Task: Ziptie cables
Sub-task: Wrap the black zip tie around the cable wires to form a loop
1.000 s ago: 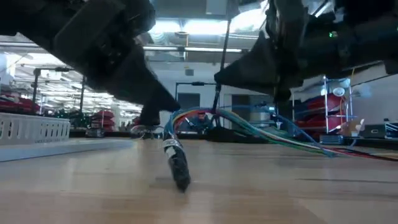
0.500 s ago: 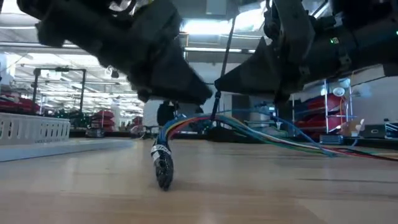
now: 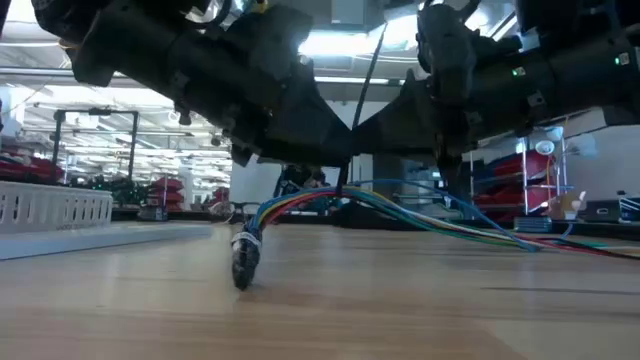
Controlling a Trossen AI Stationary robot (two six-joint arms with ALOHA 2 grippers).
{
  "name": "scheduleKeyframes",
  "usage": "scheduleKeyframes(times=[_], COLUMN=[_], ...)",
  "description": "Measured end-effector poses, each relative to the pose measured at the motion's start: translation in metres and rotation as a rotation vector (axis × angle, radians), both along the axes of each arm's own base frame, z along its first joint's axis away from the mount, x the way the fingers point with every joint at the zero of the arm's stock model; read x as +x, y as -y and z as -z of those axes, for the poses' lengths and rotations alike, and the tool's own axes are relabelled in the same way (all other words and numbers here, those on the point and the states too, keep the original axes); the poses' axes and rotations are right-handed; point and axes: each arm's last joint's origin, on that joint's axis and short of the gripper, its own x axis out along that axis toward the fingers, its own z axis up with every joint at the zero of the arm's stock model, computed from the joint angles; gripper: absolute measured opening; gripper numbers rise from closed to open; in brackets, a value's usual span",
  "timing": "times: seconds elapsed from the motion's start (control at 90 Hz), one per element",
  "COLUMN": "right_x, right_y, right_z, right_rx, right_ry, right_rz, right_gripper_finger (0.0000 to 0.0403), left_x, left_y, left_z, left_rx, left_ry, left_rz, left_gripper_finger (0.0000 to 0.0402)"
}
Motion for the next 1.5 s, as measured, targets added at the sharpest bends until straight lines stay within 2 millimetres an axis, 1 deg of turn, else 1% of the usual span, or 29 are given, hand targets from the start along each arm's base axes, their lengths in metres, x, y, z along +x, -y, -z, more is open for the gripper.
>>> scheduleKeyframes(times=[0.089, 0.178, 0.411, 0.578, 0.622, 0.756, 0.978, 1.1, 1.211, 1.333, 1.411, 1.5], right_x=[0.000, 0.000, 0.000, 0.000, 0.000, 0.000, -0.001, -0.001, -0.001, -0.003, -0.007, -0.016], right_y=[0.000, 0.000, 0.000, 0.000, 0.000, 0.001, 0.001, 0.002, 0.001, 0.003, 0.004, 0.008], right_z=[0.000, 0.000, -0.001, -0.001, -0.001, -0.001, -0.006, -0.009, -0.008, -0.004, -0.016, -0.030], right_rx=[0.003, 0.004, 0.008, 0.006, 0.006, -0.001, -0.018, -0.024, -0.030, -0.041, -0.047, -0.075], right_ry=[0.000, 0.001, 0.006, 0.006, 0.006, 0.006, 0.025, 0.033, 0.018, -0.070, -0.099, -0.168], right_rz=[0.005, 0.005, 0.005, 0.012, 0.010, 0.031, 0.070, 0.085, 0.040, -0.036, -0.051, -0.054], right_gripper_finger=[0.0000, 0.0000, 0.0000, 0.0000, 0.0000, 0.0000, 0.0000, 0.0000, 0.0001, 0.0002, 0.0009, 0.0031], left_x=[0.001, 0.001, 0.002, 0.003, 0.002, 0.003, 0.000, -0.002, -0.003, -0.002, -0.003, -0.003], left_y=[-0.001, -0.004, -0.008, -0.010, -0.009, -0.007, 0.001, 0.006, 0.008, 0.008, 0.008, 0.008], left_z=[0.000, 0.002, 0.002, 0.002, 0.002, 0.008, 0.041, 0.052, 0.050, 0.044, 0.038, 0.031], left_rx=[0.005, 0.014, 0.029, 0.034, 0.047, 0.039, -0.006, -0.027, -0.023, -0.006, 0.001, 0.005], left_ry=[-0.010, -0.035, -0.046, -0.047, -0.052, -0.065, -0.148, -0.174, -0.169, -0.166, -0.157, -0.141], left_rz=[-0.005, -0.012, -0.027, -0.029, -0.021, -0.019, -0.008, -0.012, 0.002, 0.020, 0.026, 0.031], left_gripper_finger=[0.0164, 0.0148, 0.0077, 0.0018, 0.0010, 0.0005, 0.0002, 0.0001, 0.0001, 0.0000, 0.0000, 0.0000])
